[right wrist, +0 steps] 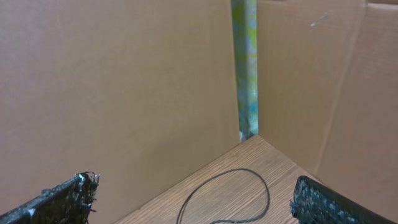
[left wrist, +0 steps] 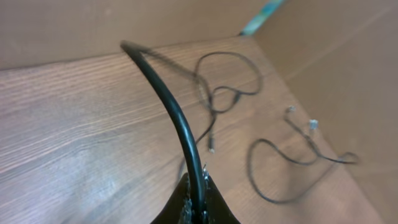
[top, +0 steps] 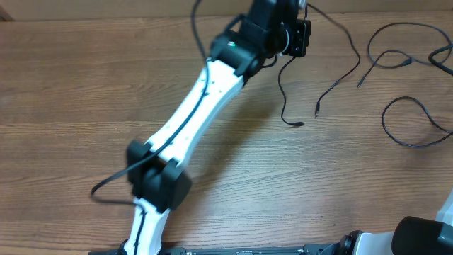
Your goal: Untangle cables
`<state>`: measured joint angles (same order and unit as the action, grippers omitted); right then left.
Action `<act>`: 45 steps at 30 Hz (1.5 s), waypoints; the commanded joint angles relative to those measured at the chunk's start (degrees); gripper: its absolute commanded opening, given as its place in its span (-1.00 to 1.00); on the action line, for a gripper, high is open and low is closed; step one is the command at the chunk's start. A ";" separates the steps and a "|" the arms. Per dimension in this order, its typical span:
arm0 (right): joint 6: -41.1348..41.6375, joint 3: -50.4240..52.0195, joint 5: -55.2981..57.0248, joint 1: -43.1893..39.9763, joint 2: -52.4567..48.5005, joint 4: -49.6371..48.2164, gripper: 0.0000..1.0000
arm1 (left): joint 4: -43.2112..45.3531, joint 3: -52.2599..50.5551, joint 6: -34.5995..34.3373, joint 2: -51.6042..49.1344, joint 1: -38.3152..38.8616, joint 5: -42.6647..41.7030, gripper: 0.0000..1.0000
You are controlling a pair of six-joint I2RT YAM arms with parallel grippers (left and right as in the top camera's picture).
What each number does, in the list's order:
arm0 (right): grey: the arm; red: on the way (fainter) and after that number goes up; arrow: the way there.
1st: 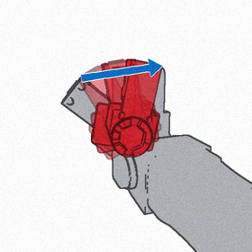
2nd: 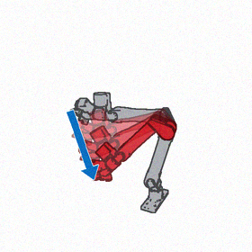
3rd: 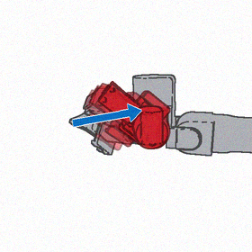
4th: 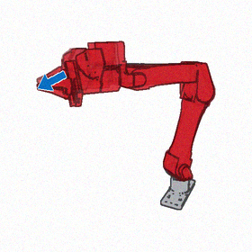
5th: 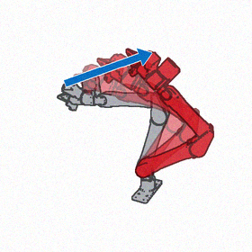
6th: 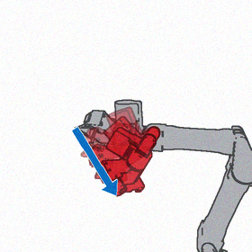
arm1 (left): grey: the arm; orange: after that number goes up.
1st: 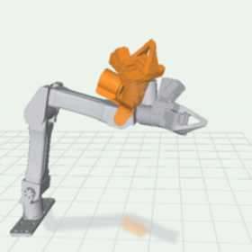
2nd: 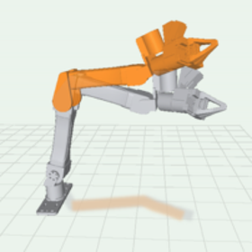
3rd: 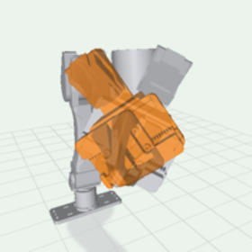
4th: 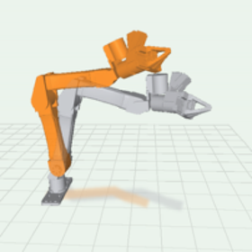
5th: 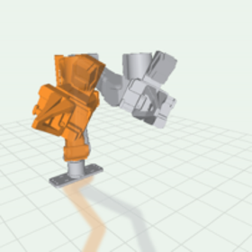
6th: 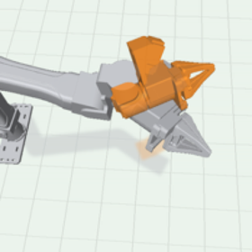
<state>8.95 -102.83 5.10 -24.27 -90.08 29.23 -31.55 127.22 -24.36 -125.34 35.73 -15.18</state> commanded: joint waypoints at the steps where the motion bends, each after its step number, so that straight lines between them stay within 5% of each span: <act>1: -0.26 -0.31 -0.76 0.20 1.20 0.04 1.00 | 4.92 0.44 -3.78 -6.38 1.55 2.03 -0.92; 10: -0.26 -0.31 -0.76 0.20 1.20 1.14 1.00 | 17.99 0.44 -27.74 -18.16 2.84 2.49 -0.88; 16: -0.26 -0.31 -0.76 0.20 1.20 1.62 1.00 | 12.22 0.44 -26.93 -19.08 2.82 8.74 -0.76; 18: -0.26 -0.31 -0.76 0.20 1.20 1.79 1.00 | 11.45 0.44 -26.14 -19.08 2.69 9.27 -0.36; 20: -0.24 -0.31 -0.79 0.20 1.20 1.95 1.00 | 11.23 0.46 -23.63 -19.02 2.45 8.61 0.43; 21: -0.24 -0.31 -1.03 0.20 1.20 2.01 1.00 | 10.78 0.48 -21.62 -18.73 2.23 8.00 1.00; 30: -0.26 -0.31 -1.86 0.20 2.49 2.64 1.00 | -9.60 0.96 -6.16 -6.78 -1.97 11.23 1.00; 36: -0.26 1.81 -3.98 0.20 8.46 3.45 0.99 | -25.18 0.94 -5.40 5.88 -6.73 23.80 0.99; 45: -0.28 10.67 -3.96 1.57 23.78 2.10 1.00 | -41.18 0.92 -5.38 21.27 -12.98 29.70 0.99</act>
<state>8.93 -95.70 1.48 -23.99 -71.22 32.25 -70.15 127.83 -31.09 -107.18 22.96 8.93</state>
